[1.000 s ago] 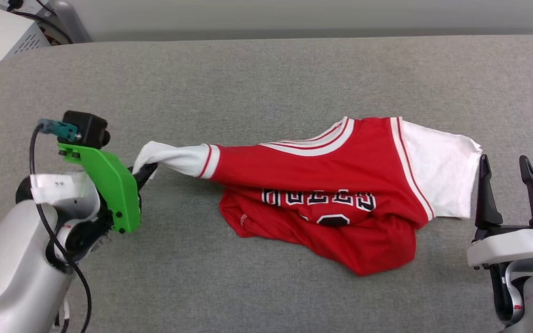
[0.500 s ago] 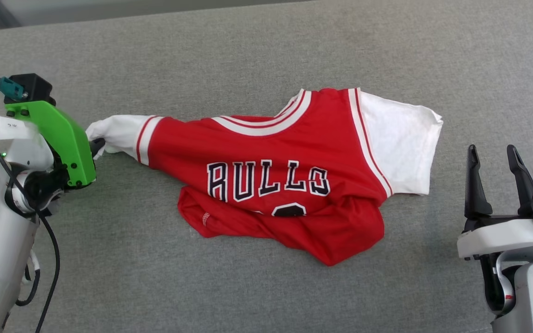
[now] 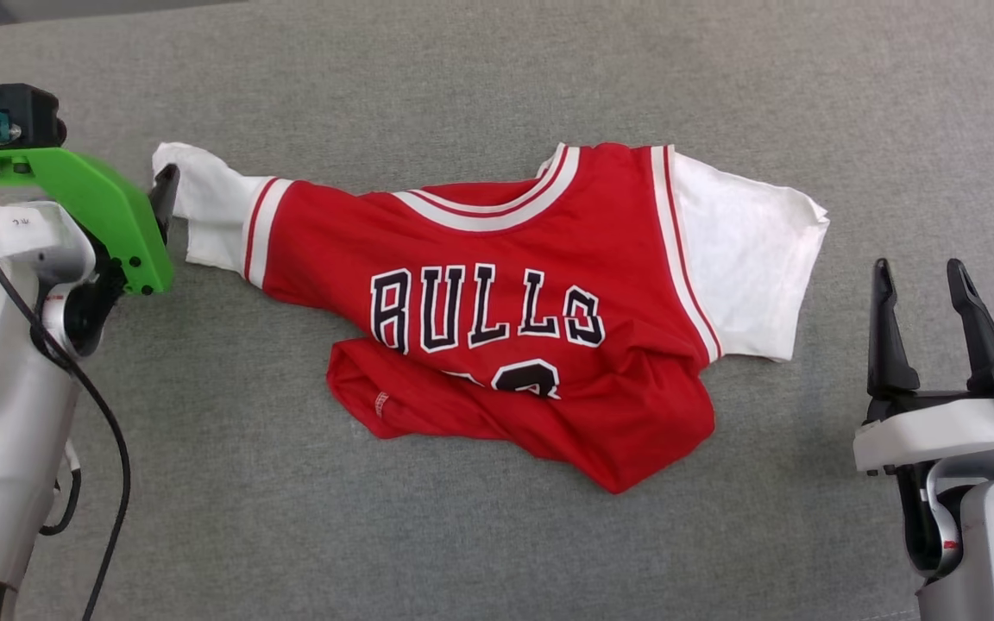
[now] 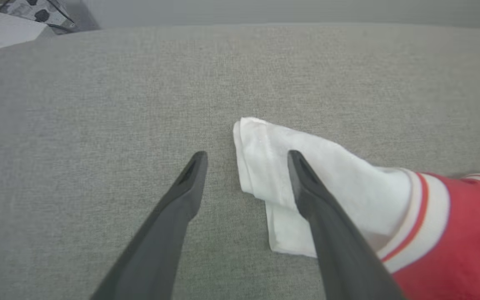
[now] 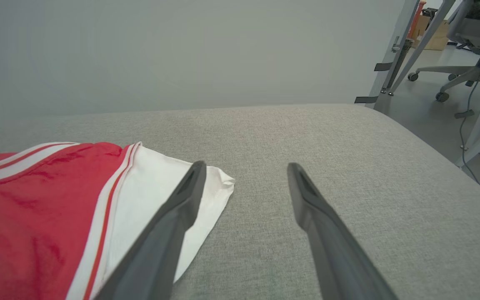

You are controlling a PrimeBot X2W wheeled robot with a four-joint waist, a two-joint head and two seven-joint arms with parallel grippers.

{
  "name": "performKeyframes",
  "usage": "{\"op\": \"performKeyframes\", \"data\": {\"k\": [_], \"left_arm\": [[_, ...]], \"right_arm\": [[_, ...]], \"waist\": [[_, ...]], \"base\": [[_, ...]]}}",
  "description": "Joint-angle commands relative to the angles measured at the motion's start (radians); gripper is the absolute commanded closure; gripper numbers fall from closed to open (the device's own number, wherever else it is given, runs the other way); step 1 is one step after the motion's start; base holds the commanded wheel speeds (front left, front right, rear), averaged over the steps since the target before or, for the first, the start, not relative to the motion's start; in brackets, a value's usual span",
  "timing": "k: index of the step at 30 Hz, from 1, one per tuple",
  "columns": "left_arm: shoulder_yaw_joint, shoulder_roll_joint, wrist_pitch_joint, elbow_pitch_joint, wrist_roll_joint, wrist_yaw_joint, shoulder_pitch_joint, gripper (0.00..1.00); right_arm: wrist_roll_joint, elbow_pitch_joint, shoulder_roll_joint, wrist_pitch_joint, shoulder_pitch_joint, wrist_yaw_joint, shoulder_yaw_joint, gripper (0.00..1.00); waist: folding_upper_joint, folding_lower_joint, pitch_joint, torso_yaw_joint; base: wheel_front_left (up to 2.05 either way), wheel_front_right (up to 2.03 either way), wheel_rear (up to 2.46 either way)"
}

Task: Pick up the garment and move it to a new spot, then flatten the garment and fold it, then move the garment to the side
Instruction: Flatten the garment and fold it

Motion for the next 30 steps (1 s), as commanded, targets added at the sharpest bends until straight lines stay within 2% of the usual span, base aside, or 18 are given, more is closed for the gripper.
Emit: {"op": "performKeyframes", "data": {"k": [1,5,8,13,16,19,23,28,30], "left_arm": [[-0.002,-0.012,-0.055,-0.002,0.017,-0.009,-0.017,0.00],[-0.003,-0.047,-0.234,-0.033,0.042,-0.041,0.007,0.00],[-0.028,-0.053,-0.360,-0.068,0.086,-0.061,0.047,0.00],[-0.051,-0.065,-0.546,-0.157,0.146,-0.051,0.152,0.00],[-0.046,-0.076,-0.596,-0.220,0.170,-0.019,0.224,0.00],[-0.022,-0.093,-0.614,-0.297,0.197,0.042,0.330,0.00],[0.033,-0.126,-0.617,-0.424,0.225,0.102,0.478,0.00],[0.084,-0.163,-0.618,-0.546,0.305,0.162,0.635,0.00],[0.094,-0.186,-0.618,-0.583,0.320,0.169,0.667,0.00]], "right_arm": [[-0.007,0.000,-0.001,-0.006,-0.015,-0.001,-0.006,0.00],[-0.023,-0.005,-0.001,-0.006,-0.008,-0.001,-0.024,0.00],[-0.032,-0.010,-0.001,-0.006,0.004,-0.001,-0.037,0.00],[-0.041,-0.019,-0.001,-0.006,0.031,-0.001,-0.058,0.00],[-0.044,-0.022,-0.001,-0.006,0.050,-0.001,-0.061,0.00],[-0.046,-0.023,-0.001,-0.006,0.070,-0.001,-0.057,0.00],[-0.042,-0.030,-0.004,0.000,0.091,-0.001,-0.049,0.00],[-0.042,-0.038,-0.014,0.025,0.116,-0.001,-0.043,0.00],[-0.041,-0.049,-0.016,0.040,0.122,-0.001,-0.042,0.00]], "waist": [[0.0114,-0.0001,-0.035,0.033],[0.0114,-0.0001,-0.080,0.070],[0.0114,-0.0001,-0.116,0.095],[0.0114,-0.0001,-0.167,0.136],[0.0114,-0.0001,-0.191,0.153],[0.0114,-0.0001,-0.213,0.164],[0.0114,-0.0001,-0.233,0.173],[0.0114,-0.0001,-0.242,0.191],[0.0114,-0.0001,-0.237,0.209]], "base": [[0.00,0.00,0.00],[0.00,0.00,0.00],[0.00,0.00,0.00],[0.00,0.00,0.00],[0.00,0.00,0.00],[0.00,0.00,0.00],[0.00,0.00,0.00],[0.00,0.00,0.00],[0.00,0.00,0.00]]}}
